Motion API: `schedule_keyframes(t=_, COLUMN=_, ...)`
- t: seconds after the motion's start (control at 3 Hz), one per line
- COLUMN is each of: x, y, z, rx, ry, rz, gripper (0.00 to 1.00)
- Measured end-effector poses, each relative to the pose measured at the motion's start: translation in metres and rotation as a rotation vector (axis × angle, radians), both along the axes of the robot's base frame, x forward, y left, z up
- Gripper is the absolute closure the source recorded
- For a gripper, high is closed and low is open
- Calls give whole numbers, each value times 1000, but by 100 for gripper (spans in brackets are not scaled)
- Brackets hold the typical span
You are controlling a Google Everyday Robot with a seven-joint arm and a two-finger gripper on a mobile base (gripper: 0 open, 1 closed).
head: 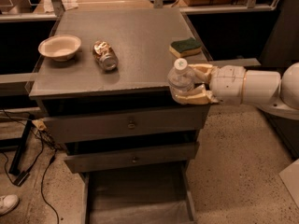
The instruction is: Pick blue plastic bottle from bottom drawer and place on counter
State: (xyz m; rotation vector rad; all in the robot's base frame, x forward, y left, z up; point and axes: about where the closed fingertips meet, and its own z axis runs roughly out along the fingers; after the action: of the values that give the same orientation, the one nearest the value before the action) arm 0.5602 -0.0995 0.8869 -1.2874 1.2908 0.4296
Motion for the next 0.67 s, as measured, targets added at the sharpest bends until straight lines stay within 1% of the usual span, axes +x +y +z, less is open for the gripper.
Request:
schedule_keyframes(t=0.33, x=0, y=-12, z=34, rx=-32, ry=-46, rz=-17, gripper=100)
schedule_keyframes(t=0.67, x=-6, y=-27, z=67, rx=-63, ry=-91, rz=-44, gripper=100)
